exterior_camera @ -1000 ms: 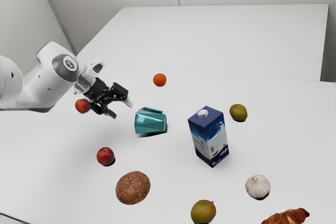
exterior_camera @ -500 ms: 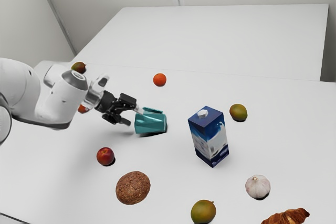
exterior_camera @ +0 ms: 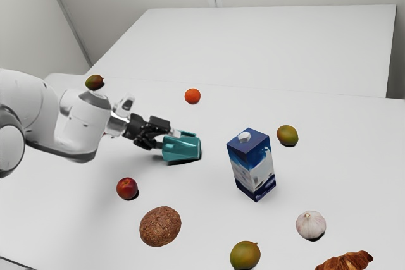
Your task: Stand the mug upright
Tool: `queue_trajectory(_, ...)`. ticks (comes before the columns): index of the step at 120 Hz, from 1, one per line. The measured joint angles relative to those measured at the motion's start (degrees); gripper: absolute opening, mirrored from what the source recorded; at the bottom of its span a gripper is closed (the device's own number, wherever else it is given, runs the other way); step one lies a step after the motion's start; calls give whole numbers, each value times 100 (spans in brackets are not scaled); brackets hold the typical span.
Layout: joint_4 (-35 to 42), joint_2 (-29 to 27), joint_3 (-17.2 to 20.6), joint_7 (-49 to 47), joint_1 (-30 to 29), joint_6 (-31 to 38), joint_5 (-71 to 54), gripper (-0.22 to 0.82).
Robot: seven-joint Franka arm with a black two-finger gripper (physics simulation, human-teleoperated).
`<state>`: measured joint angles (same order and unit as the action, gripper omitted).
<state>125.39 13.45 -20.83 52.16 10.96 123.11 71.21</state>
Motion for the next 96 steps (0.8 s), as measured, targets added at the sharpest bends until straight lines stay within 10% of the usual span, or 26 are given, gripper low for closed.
queue_trajectory(33,-21,152,-2,429,-29,-361,499,57)
queue_trajectory(96,-61,116,0,903,-14,-527,598,-1)
